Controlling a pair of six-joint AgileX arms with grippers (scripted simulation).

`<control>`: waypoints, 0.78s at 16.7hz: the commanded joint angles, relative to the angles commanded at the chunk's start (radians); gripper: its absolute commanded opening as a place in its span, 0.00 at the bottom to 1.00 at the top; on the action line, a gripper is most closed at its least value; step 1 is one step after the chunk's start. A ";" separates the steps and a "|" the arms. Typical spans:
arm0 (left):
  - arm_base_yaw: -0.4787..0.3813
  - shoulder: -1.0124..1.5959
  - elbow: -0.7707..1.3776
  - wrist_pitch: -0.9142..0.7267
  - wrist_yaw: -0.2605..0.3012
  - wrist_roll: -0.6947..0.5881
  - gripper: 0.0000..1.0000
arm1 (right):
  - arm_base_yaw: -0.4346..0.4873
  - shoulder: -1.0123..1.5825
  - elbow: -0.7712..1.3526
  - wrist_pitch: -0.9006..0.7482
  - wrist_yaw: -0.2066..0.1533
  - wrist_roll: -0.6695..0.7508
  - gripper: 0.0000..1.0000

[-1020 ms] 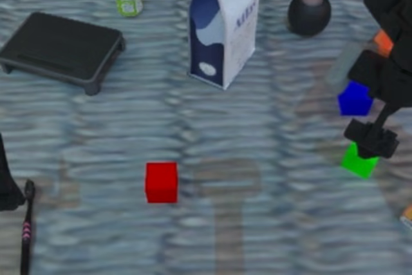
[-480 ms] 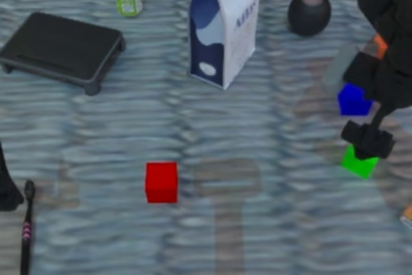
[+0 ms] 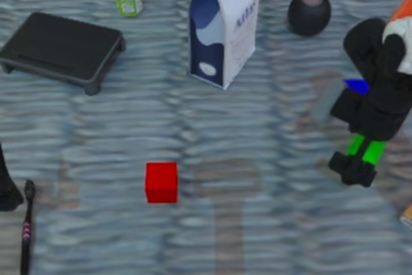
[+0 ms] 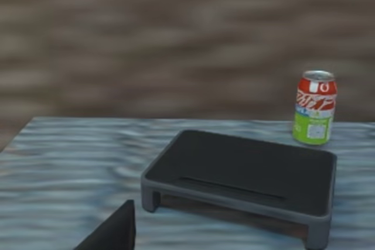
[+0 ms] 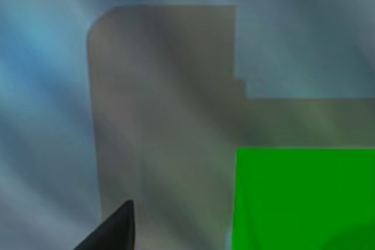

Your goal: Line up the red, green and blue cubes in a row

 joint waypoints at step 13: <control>0.000 0.000 0.000 0.000 0.000 0.000 1.00 | 0.000 0.003 -0.004 0.006 0.000 0.000 0.32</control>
